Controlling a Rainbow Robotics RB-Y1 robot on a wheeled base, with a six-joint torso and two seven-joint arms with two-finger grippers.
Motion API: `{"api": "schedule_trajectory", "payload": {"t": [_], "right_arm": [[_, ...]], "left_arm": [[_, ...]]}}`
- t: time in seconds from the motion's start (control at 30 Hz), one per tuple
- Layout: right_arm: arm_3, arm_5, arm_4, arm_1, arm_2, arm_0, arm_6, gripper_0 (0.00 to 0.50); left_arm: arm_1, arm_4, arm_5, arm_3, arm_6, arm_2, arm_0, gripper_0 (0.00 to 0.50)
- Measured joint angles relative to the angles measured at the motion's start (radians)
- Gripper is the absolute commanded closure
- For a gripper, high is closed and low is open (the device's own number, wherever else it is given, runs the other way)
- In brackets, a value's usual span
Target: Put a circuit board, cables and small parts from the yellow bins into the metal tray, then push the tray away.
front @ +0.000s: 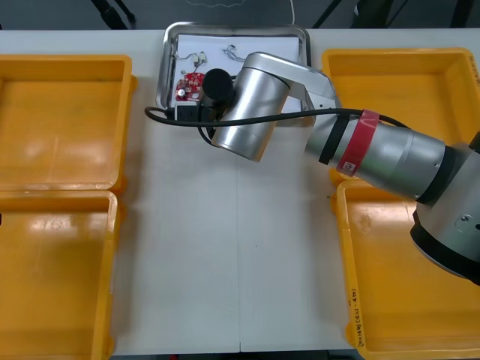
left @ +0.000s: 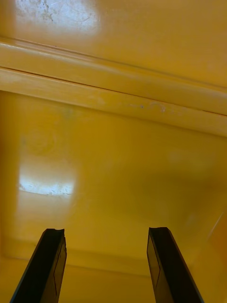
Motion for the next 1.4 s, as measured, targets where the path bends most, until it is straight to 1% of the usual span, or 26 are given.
{"api": "schedule_trajectory", "payload": {"t": [0.1,0.17,0.23,0.3,0.43,0.57,0.63,0.7,0.77,0.93,1.17,1.27,1.4], "right_arm": [[-0.056,0.058,-0.012,-0.020,0.000,0.000,0.000,0.000],[-0.093,0.088,-0.055,-0.037,-0.005,0.000,-0.001,0.000],[-0.127,0.125,-0.114,-0.055,-0.017,0.000,-0.011,0.000],[-0.156,0.161,-0.172,-0.075,-0.036,0.000,-0.047,0.000],[-0.219,0.212,-0.262,-0.118,-0.065,0.000,-0.152,0.000],[-0.320,0.258,-0.330,-0.179,-0.070,0.000,-0.196,0.000],[-0.371,0.288,-0.357,-0.205,-0.081,0.004,-0.239,0.000],[-0.423,0.318,-0.376,-0.224,-0.114,0.024,-0.301,0.000],[-0.472,0.344,-0.387,-0.236,-0.169,0.062,-0.331,0.000],[-0.567,0.423,-0.397,-0.261,-0.293,0.154,-0.331,0.000],[-0.673,0.542,-0.415,-0.308,-0.414,0.237,-0.331,0.000],[-0.704,0.590,-0.438,-0.330,-0.465,0.272,-0.331,0.000],[-0.743,0.627,-0.479,-0.371,-0.537,0.323,-0.332,0.000]], "left_arm": [[0.000,0.000,0.000,0.000,0.000,0.000,0.000,0.000],[0.000,0.000,0.000,0.000,0.000,0.000,0.000,0.000],[0.000,0.000,0.000,0.000,0.000,0.000,0.000,0.000],[0.000,0.000,0.000,0.000,0.000,0.000,0.000,0.000],[0.000,0.000,0.000,0.000,0.000,0.000,0.001,0.000],[0.000,0.000,0.000,0.000,0.000,0.000,0.001,0.000],[0.000,0.000,0.000,0.000,0.000,0.000,0.001,0.000],[0.000,0.000,0.000,0.000,0.000,0.000,0.001,0.000],[0.000,0.000,0.000,0.000,0.000,0.000,0.001,0.000],[0.000,0.000,0.000,0.000,0.000,0.000,0.002,0.000],[0.000,0.000,0.000,0.000,0.000,0.000,0.002,0.000],[0.000,0.000,0.000,0.000,0.000,0.000,0.002,0.000],[0.000,0.000,0.000,0.000,0.000,0.000,0.003,0.000]]}}
